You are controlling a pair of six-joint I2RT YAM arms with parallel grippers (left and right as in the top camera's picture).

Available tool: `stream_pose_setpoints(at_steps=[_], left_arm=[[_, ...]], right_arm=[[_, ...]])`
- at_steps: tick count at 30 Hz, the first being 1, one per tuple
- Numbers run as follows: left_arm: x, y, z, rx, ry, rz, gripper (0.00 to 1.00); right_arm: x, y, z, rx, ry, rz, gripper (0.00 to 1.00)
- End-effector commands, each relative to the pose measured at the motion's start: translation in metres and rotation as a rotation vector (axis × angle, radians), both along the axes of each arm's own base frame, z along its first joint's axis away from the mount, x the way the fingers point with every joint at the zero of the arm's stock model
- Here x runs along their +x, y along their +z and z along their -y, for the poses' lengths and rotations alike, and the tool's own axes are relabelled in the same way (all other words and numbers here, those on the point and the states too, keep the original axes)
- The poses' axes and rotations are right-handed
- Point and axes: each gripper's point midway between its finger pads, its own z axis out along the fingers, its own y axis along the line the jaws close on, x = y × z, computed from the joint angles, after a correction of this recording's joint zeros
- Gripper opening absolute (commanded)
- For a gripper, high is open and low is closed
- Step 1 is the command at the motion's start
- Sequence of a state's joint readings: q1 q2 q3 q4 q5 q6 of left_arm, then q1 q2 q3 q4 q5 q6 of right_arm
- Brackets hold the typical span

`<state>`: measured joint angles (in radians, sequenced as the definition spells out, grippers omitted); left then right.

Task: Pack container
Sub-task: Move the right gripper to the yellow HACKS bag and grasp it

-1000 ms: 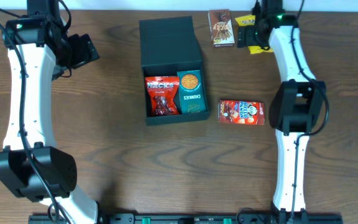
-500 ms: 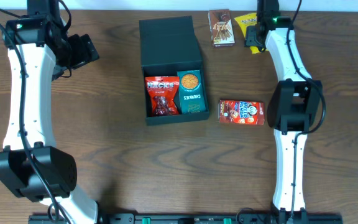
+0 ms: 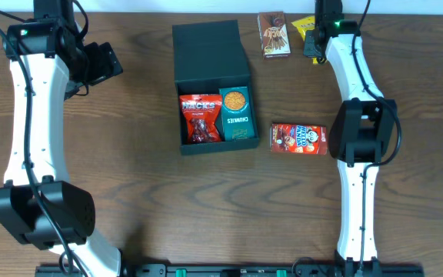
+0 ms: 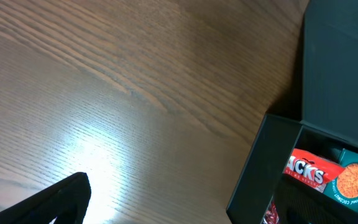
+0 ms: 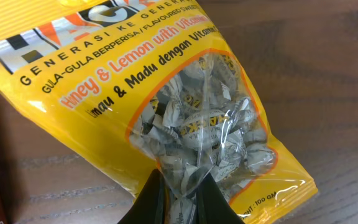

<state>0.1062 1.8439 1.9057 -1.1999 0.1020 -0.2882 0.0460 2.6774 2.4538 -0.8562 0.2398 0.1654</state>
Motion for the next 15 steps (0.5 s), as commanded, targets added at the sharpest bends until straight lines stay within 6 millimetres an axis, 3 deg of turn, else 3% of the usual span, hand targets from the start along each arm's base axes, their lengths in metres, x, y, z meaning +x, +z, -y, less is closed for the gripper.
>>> stream_pose_setpoints(at_steps=[1,4,11,15], left_arm=[[-0.001,-0.001,0.001,-0.003,0.003,-0.005,0.95],[-0.001,-0.001,0.001,-0.002,0.004,-0.005,0.95],[-0.001,-0.001,0.001,-0.003,0.003,-0.005,0.95],[-0.001,-0.001,0.001,-0.001,0.001,-0.004,0.95]], right_arm=[[-0.010,-0.022,-0.008,0.010,0.011,-0.067,0.01],[-0.006,0.005,-0.013,0.011,0.019,-0.029,0.01],[0.000,0.128,-0.045,0.033,0.073,0.160,0.01],[-0.025,0.201,-0.088,0.106,0.169,0.234,0.01]])
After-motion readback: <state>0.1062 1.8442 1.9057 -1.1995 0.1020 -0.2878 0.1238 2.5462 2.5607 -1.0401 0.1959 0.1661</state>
